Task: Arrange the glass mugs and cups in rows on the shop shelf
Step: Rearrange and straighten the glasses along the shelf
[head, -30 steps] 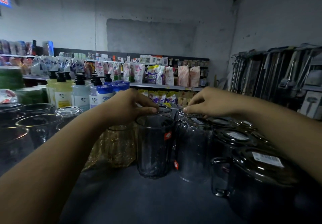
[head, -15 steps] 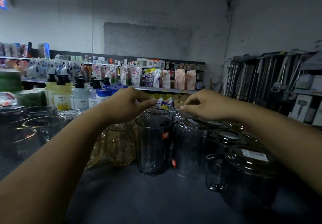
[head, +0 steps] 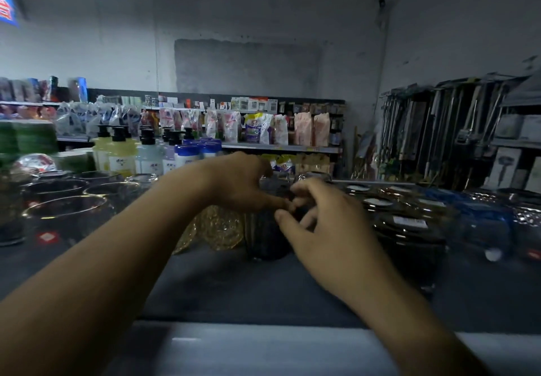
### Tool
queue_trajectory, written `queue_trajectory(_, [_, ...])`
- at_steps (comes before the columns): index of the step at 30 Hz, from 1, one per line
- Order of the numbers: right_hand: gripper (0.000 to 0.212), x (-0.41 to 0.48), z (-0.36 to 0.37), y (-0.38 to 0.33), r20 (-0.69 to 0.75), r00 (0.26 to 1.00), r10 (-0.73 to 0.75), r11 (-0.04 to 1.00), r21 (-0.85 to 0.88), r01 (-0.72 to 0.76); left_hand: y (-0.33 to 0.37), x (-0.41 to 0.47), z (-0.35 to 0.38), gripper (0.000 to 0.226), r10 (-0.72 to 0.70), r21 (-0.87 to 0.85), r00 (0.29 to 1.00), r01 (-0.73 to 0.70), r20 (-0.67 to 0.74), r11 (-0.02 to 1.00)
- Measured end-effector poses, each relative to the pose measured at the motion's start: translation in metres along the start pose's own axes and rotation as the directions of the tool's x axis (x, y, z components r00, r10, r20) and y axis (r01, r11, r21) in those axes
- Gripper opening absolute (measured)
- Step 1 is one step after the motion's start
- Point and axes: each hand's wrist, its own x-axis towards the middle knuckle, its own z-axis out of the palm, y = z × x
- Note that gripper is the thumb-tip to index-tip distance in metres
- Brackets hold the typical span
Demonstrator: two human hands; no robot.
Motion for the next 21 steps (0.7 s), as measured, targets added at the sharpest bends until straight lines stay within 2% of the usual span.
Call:
queue_trajectory(4, [0.023,-0.015,0.015,0.011,-0.084,0.994,0.072,0.991,0.115,-0.062,0.0,0.0,0.004,0.083,-0.02,-0.022,0.998,0.019,-0.052,1.0])
queue_trajectory(7, [0.018,-0.016,0.015,0.012,-0.191,0.981,0.029,0.983,0.182,0.006,-0.002,-0.007,0.004,0.084,0.009,0.054,0.988,-0.001,-0.151,0.999])
queue_trajectory(9, [0.016,-0.019,0.015,0.011,-0.202,0.979,0.009,0.987,0.161,0.024,-0.004,-0.013,0.003,0.085,0.032,0.065,0.978,-0.019,-0.206,0.998])
queue_trajectory(12, [0.014,-0.023,0.015,0.011,-0.199,0.98,0.007,0.989,0.148,0.023,-0.007,-0.028,-0.003,0.076,0.053,-0.082,0.965,-0.076,-0.258,0.994])
queue_trajectory(14, [0.016,-0.023,0.015,0.011,-0.232,0.973,0.002,0.986,0.162,0.037,-0.012,-0.045,-0.008,0.071,0.028,-0.232,0.939,-0.114,-0.344,0.966])
queue_trajectory(16, [0.022,-0.023,0.015,0.01,-0.235,0.972,0.006,0.984,0.172,0.035,-0.019,-0.065,-0.008,0.068,-0.069,-0.416,0.898,-0.132,-0.434,0.9])
queue_trajectory(18, [0.031,-0.023,0.016,0.007,-0.188,0.981,0.045,0.979,0.203,-0.006,-0.023,-0.084,0.0,0.064,-0.18,-0.604,0.862,-0.169,-0.473,0.779])
queue_trajectory(20, [0.037,-0.022,0.014,0.001,-0.05,0.99,0.133,0.916,0.387,-0.103,-0.02,-0.097,0.015,0.064,-0.278,-0.752,0.841,-0.208,-0.464,0.625])
queue_trajectory(21, [0.04,-0.02,0.013,-0.001,0.05,0.986,0.162,0.839,0.519,-0.164,-0.017,-0.101,0.023,0.065,-0.316,-0.813,0.836,-0.234,-0.448,0.534])
